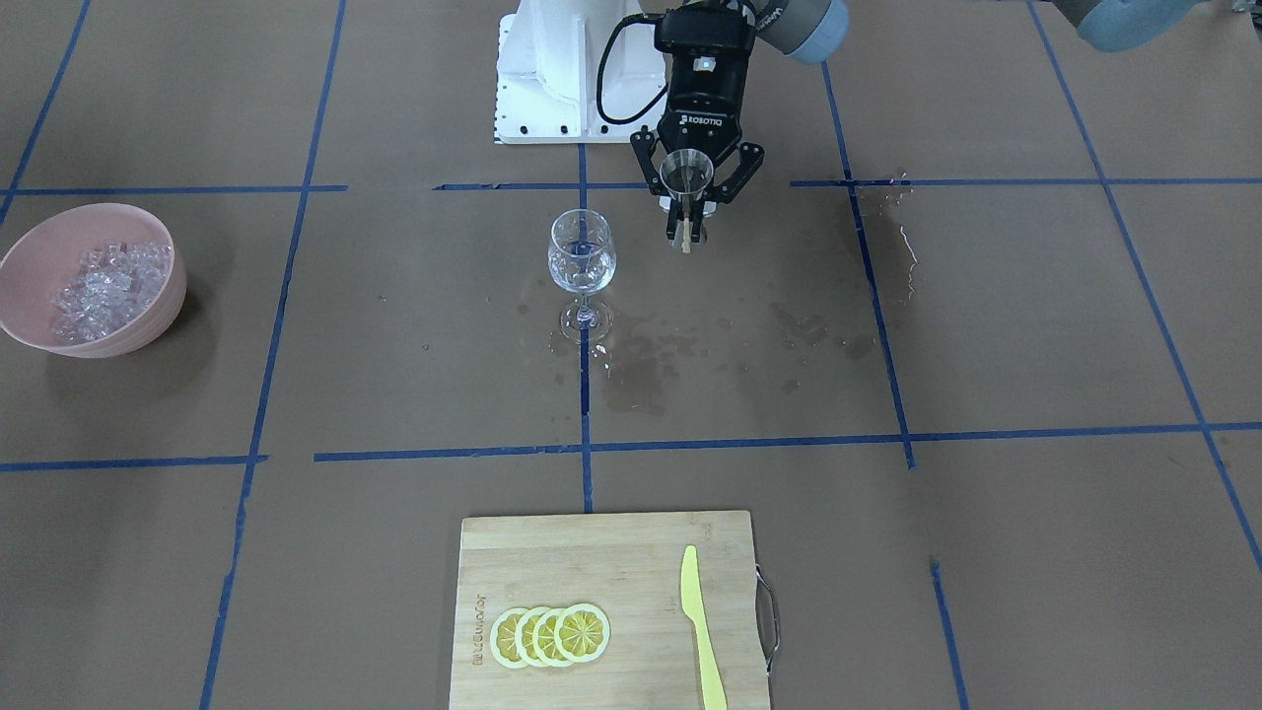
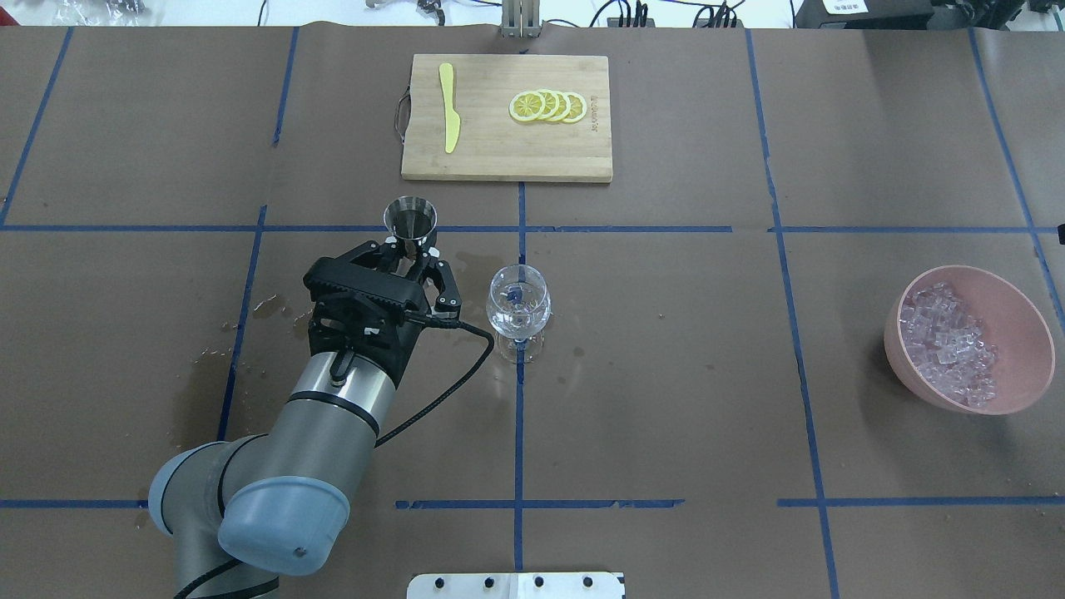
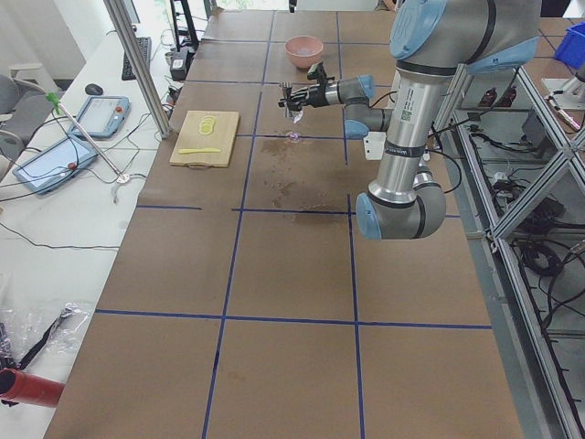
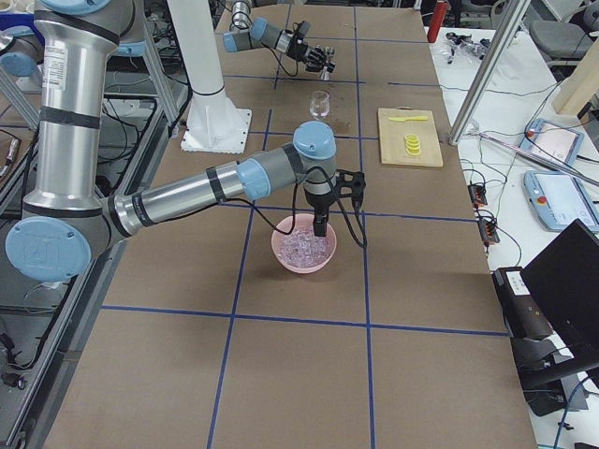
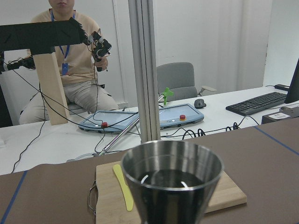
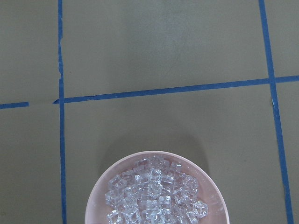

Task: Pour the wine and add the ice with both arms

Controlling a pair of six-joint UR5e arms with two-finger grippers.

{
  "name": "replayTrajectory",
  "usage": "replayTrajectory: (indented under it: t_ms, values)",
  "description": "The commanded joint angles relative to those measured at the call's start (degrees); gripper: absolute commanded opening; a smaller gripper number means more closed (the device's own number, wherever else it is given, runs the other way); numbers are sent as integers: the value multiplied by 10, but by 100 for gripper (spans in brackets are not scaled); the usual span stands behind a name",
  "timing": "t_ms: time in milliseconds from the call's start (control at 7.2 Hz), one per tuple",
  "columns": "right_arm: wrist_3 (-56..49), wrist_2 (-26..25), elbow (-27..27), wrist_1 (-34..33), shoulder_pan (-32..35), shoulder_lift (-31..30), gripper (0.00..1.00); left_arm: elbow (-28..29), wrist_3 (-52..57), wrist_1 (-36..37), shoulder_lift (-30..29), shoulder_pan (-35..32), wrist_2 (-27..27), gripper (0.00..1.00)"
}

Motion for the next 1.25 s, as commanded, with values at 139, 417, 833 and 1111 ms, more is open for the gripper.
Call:
replayTrajectory:
  t_ms: [139,417,833,1111]
  values:
    - [23,-14,15,0,-20,-5,100,18,107,0,-3,0,3,0]
    - [35,-15,18,0,-24,-5,100,27,137,2,-16,12,4,0]
    - [36,-15,18,0,-24,-5,100,47,244,5,-43,13,5,0]
    - [36,-16,17,0,-24,-4,100,47,313,5,-43,13,5,0]
